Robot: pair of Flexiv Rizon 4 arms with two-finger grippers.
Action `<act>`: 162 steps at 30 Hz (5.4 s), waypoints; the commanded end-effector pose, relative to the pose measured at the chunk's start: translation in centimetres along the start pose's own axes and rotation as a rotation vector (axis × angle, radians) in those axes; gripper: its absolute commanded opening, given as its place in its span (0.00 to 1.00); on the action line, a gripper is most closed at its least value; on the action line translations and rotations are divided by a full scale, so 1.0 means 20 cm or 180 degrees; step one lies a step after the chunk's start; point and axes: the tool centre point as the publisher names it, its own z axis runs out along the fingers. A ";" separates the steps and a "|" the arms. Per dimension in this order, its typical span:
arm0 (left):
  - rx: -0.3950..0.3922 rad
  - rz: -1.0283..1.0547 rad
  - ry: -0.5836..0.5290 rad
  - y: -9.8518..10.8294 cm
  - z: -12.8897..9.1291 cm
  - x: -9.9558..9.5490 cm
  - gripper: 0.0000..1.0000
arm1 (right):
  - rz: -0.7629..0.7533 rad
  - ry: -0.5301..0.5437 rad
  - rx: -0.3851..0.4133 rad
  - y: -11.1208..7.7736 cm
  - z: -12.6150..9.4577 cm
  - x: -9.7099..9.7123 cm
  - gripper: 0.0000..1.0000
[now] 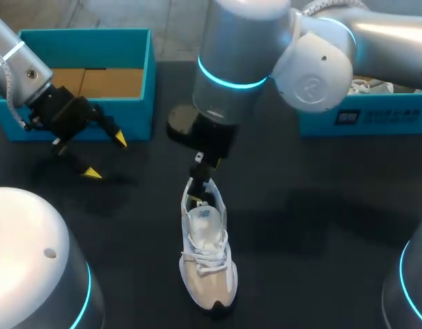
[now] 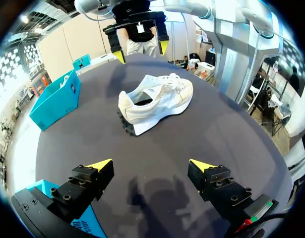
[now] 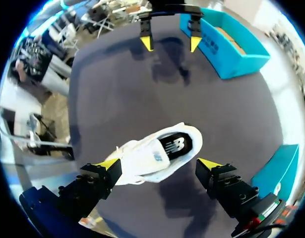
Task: Take the shoe out of the shoebox, open the shoe tongue, remove and reinsert the insole, then place the shoe into the shoebox
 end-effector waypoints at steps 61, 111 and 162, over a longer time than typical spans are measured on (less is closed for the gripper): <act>-0.0010 0.0001 0.0008 0.00 0.00 0.00 1.00 | -0.1821 -0.0395 0.0462 0.15 0.44 -0.39 1.00; -0.0010 0.0001 0.0008 0.00 0.00 0.00 1.00 | -0.1798 -0.0090 0.0386 0.08 0.74 -0.45 0.71; -0.0010 0.0001 0.0008 0.00 0.00 0.00 1.00 | -0.1671 -0.0306 0.0531 0.09 0.46 -0.33 0.00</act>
